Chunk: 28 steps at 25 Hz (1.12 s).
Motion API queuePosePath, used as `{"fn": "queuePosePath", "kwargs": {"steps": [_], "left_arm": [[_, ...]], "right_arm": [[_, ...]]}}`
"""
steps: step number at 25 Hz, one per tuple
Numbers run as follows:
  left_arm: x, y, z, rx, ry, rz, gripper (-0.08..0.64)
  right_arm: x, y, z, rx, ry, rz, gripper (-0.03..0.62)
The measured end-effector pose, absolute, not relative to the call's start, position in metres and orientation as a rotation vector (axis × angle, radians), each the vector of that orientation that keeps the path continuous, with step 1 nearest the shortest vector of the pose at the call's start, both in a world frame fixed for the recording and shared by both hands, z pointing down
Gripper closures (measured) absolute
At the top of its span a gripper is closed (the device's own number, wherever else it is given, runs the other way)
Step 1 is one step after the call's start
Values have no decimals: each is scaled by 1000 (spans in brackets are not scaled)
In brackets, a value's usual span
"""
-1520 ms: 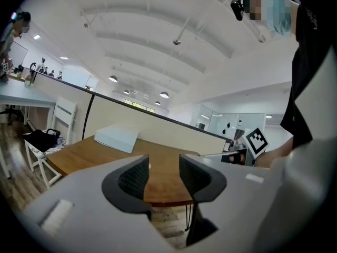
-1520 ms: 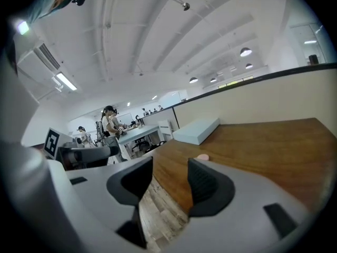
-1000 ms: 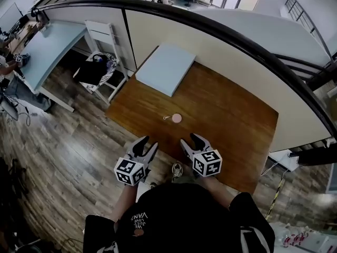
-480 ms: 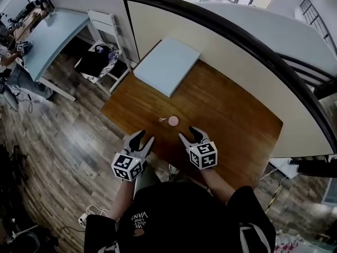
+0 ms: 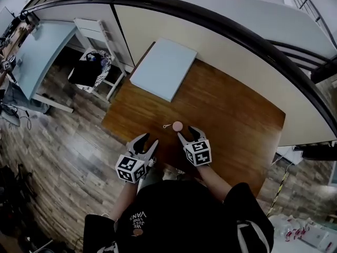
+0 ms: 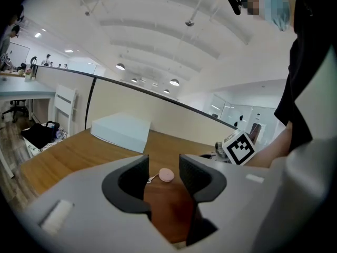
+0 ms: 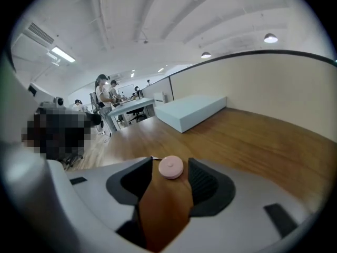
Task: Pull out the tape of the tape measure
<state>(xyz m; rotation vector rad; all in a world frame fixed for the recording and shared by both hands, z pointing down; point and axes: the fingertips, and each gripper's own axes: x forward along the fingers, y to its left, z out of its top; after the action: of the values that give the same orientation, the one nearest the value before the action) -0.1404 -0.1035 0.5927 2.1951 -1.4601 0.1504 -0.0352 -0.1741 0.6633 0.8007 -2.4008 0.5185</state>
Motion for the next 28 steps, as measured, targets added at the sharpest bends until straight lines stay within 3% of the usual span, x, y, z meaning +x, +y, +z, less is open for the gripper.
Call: {"fn": "queuePosePath", "kwargs": {"steps": [28], "left_arm": [[-163, -123, 616, 2235, -1266, 228, 394]], "right_arm": [[-71, -192, 715, 732, -2217, 334, 362]]}}
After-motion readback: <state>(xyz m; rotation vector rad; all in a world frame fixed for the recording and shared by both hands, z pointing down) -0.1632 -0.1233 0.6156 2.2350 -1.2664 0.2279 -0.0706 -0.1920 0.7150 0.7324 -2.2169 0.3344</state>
